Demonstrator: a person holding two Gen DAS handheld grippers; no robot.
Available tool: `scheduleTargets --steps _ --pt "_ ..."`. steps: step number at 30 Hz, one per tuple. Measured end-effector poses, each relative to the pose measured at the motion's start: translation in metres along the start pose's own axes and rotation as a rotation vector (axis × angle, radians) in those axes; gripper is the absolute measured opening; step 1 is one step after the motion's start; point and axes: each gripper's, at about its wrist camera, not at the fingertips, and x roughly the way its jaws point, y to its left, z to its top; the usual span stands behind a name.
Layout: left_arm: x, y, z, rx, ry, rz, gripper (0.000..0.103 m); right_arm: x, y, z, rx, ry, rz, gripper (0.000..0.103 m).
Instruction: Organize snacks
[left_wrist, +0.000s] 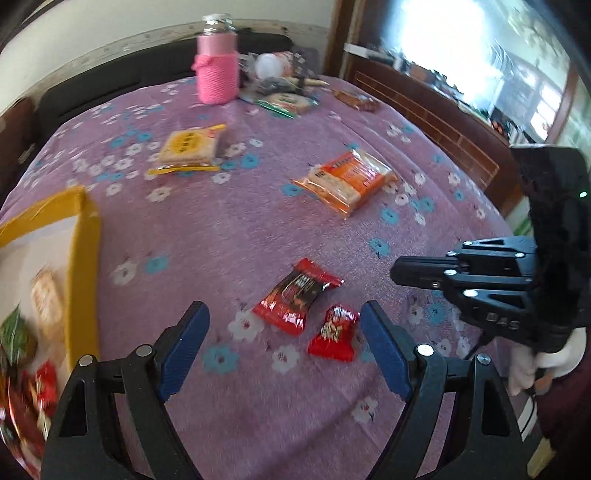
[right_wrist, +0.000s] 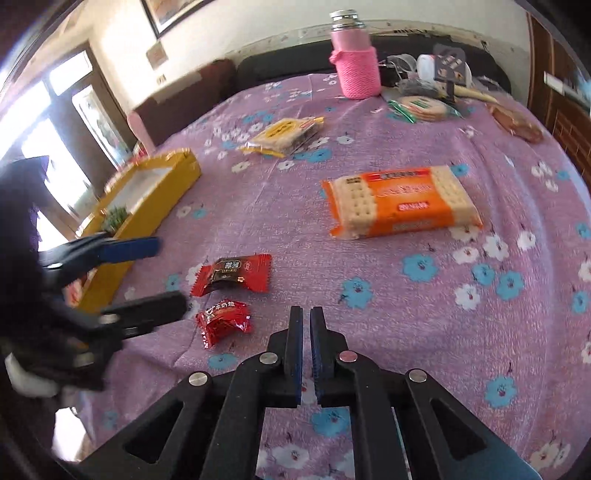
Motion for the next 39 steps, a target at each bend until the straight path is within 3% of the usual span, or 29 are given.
scheduleTargets --steps 4,8,10,12,13,23,31,35,36,37,39 --pt "0.019 0.0 0.016 0.053 0.017 -0.055 0.082 -0.004 -0.005 -0.003 0.012 -0.013 0.014 0.013" --pt "0.042 -0.006 0.013 0.106 0.078 -0.027 0.077 -0.002 -0.004 -0.003 0.018 -0.01 0.033 0.015" --pt "0.04 -0.013 0.01 0.137 0.071 0.009 0.066 -0.003 0.0 -0.003 0.011 -0.008 0.045 0.022" --pt "0.035 -0.012 0.009 0.118 0.066 -0.005 0.029 -0.002 0.006 -0.004 -0.006 -0.003 0.055 0.035" --pt "0.032 -0.007 0.01 0.086 0.067 -0.025 0.025 -0.001 0.012 -0.004 -0.019 0.001 0.057 0.041" --pt "0.002 0.013 0.005 -0.005 -0.016 -0.014 0.025 0.023 0.062 -0.008 -0.1 0.059 0.044 0.042" --pt "-0.053 0.034 -0.019 -0.11 -0.136 0.014 0.025 0.039 0.093 -0.005 -0.126 0.061 -0.008 0.062" --pt "-0.074 0.047 -0.037 -0.162 -0.18 0.054 0.025 0.042 0.104 -0.008 -0.137 0.046 -0.062 0.062" --pt "-0.081 0.051 -0.042 -0.173 -0.19 0.08 0.025 0.043 0.104 -0.008 -0.135 0.04 -0.078 0.054" --pt "-0.086 0.053 -0.046 -0.18 -0.197 0.094 0.025 0.042 0.105 -0.009 -0.136 0.03 -0.102 0.034" --pt "-0.094 0.061 -0.053 -0.197 -0.211 0.11 0.025 0.041 0.105 -0.009 -0.132 0.021 -0.117 0.021"
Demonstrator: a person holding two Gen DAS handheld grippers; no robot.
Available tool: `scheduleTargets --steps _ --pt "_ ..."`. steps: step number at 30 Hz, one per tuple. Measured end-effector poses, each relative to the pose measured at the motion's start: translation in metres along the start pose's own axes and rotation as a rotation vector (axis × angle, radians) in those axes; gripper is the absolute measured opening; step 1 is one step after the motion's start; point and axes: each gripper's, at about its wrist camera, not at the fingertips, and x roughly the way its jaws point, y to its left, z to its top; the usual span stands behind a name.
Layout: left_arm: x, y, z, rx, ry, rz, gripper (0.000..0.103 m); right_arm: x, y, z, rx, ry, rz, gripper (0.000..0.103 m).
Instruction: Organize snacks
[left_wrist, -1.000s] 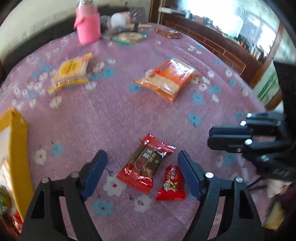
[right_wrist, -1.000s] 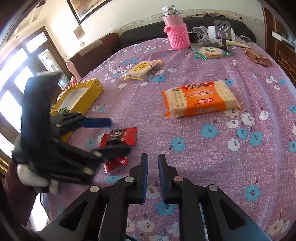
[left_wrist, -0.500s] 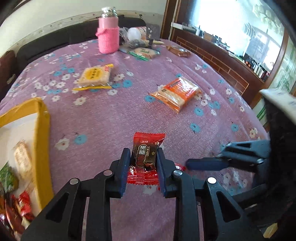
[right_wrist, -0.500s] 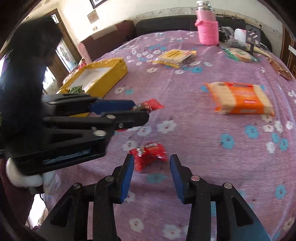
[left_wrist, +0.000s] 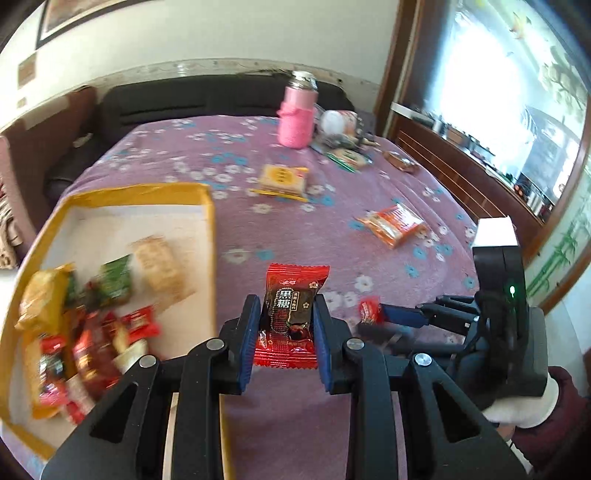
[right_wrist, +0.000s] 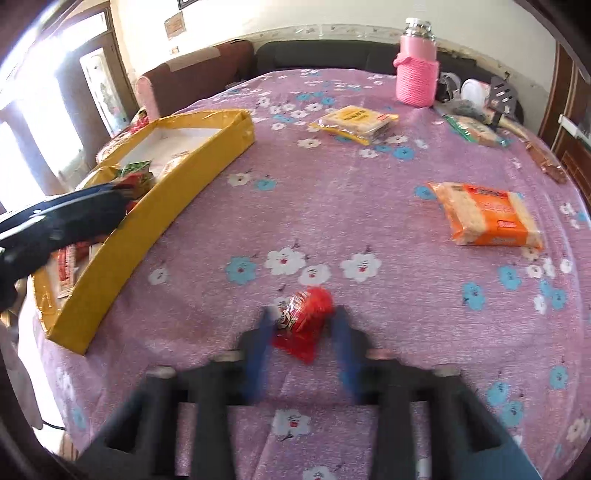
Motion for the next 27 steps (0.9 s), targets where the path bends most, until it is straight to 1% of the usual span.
scheduleTargets --steps 3,7,12,16,21,24,27 --pt "-0.013 0.017 -0.006 -0.035 -0.021 0.03 0.025 -0.002 -0.001 -0.002 0.006 -0.01 0.011 0.019" --pt "-0.025 0.039 -0.013 -0.092 -0.044 0.057 0.025 -0.013 0.004 -0.003 -0.002 -0.046 0.026 0.018" --pt "-0.034 0.066 -0.021 -0.148 -0.054 0.097 0.025 -0.03 0.016 0.009 -0.035 -0.095 0.057 0.018" --pt "-0.036 0.088 -0.026 -0.202 -0.055 0.13 0.025 -0.037 0.038 0.029 -0.077 -0.114 0.116 0.018" --pt "-0.033 0.106 -0.03 -0.231 -0.046 0.16 0.025 -0.025 0.079 0.057 -0.129 -0.095 0.194 0.018" --pt "-0.028 0.116 -0.031 -0.244 -0.036 0.165 0.025 -0.016 0.104 0.069 -0.17 -0.096 0.205 0.018" --pt "-0.023 0.127 -0.027 -0.256 -0.027 0.17 0.025 0.001 0.128 0.084 -0.206 -0.079 0.214 0.018"
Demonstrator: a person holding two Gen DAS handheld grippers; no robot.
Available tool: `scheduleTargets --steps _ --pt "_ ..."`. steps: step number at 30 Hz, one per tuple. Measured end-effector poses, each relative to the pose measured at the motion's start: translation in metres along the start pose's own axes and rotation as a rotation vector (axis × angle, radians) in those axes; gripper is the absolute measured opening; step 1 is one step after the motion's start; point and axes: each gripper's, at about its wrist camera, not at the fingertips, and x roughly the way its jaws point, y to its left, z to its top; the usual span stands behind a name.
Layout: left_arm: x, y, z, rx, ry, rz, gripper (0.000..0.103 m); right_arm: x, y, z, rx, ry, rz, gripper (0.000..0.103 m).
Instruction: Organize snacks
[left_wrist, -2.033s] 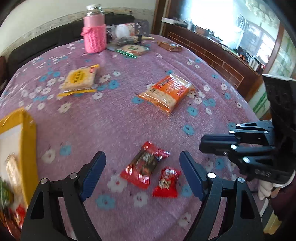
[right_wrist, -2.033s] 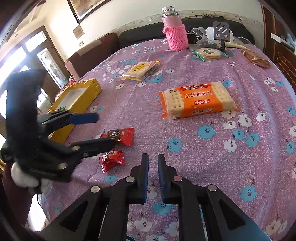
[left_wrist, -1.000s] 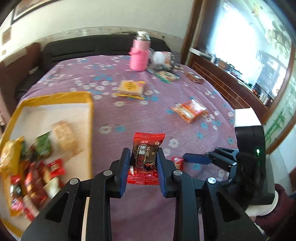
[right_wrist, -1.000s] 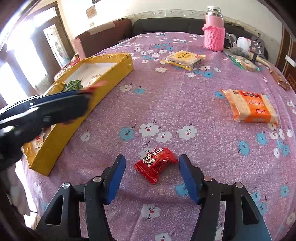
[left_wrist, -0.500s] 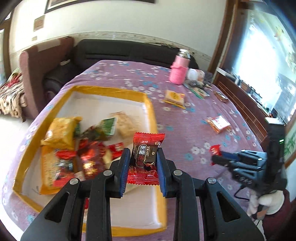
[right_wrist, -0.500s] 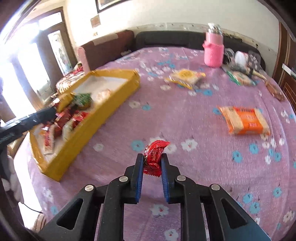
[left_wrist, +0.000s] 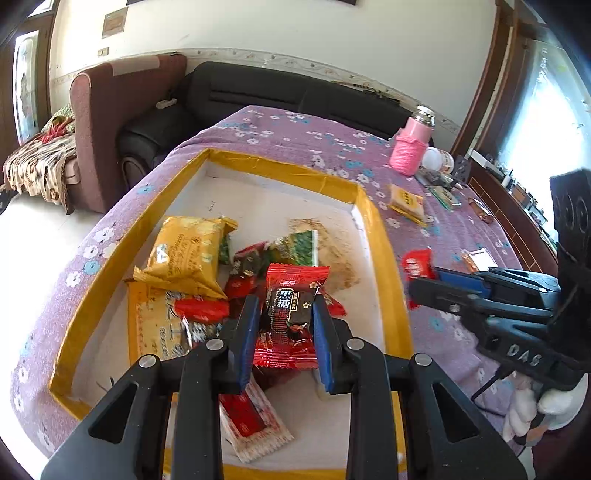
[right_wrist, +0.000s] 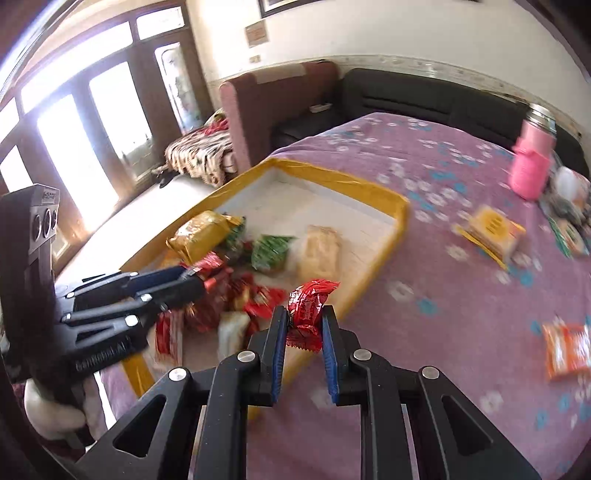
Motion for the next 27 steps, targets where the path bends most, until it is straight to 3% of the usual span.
scheduleTargets --steps 8,16,19,21,22,25,27 --pt "0.013 0.014 0.013 -0.023 0.009 -0.005 0.025 0.062 0.015 0.025 -0.035 0.084 -0.04 0.018" --pt "0.017 0.016 0.011 -0.04 0.018 -0.039 0.027 0.078 0.011 0.029 -0.016 0.106 -0.048 0.021" --pt "0.012 0.014 0.009 -0.046 0.013 -0.044 0.043 0.073 0.008 0.03 0.02 0.087 -0.029 0.023" --pt "0.007 0.011 0.007 -0.047 0.007 -0.039 0.057 0.064 0.004 0.03 0.05 0.066 -0.007 0.032" --pt "0.003 0.008 0.007 -0.047 0.0 -0.023 0.058 0.058 0.002 0.03 0.066 0.05 0.004 0.037" --pt "-0.006 0.004 0.007 -0.046 -0.018 0.048 0.072 0.036 -0.001 0.025 0.088 0.001 0.018 0.04" --pt "-0.014 0.002 0.006 -0.042 -0.039 0.107 0.074 0.023 -0.003 0.019 0.091 -0.022 0.014 0.044"
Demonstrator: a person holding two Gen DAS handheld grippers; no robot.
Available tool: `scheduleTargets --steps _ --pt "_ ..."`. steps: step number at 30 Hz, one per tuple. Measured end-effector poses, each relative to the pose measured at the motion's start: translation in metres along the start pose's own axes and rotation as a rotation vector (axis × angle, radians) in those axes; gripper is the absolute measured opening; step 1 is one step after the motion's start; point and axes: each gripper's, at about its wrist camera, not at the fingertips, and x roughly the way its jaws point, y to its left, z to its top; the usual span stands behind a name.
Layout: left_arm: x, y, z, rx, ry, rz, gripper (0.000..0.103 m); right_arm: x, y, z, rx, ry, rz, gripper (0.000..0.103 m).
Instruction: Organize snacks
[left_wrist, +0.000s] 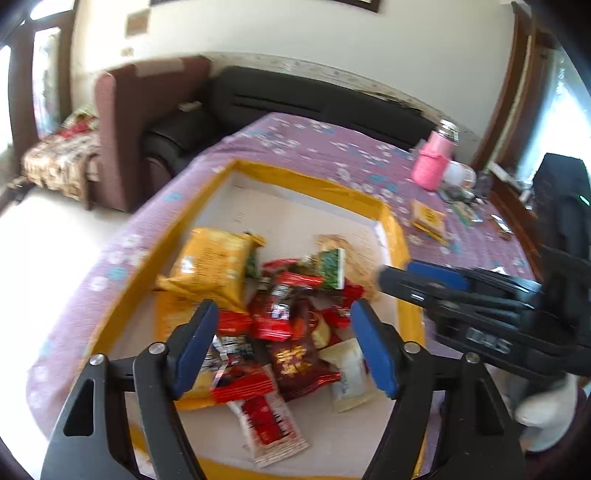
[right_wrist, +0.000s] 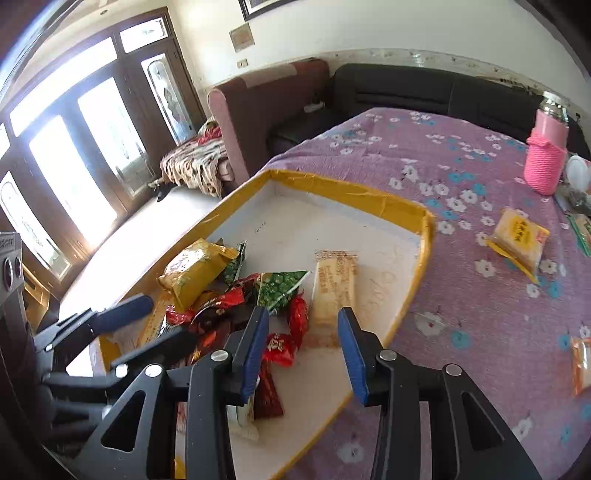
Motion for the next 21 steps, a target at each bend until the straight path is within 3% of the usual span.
scheduleTargets --steps 4,7,21 --pt "-0.02 -0.011 -0.004 0.035 -0.059 0.115 0.078 -0.027 -0.009 -0.02 0.008 -0.032 -0.013 0.046" --pt "-0.03 -0.023 -0.008 0.064 -0.087 0.158 0.078 -0.046 -0.017 -0.034 0.017 -0.053 -0.025 0.046" --pt "-0.073 -0.09 -0.018 0.19 -0.181 0.21 0.083 -0.134 -0.048 -0.08 0.012 -0.194 -0.104 0.06"
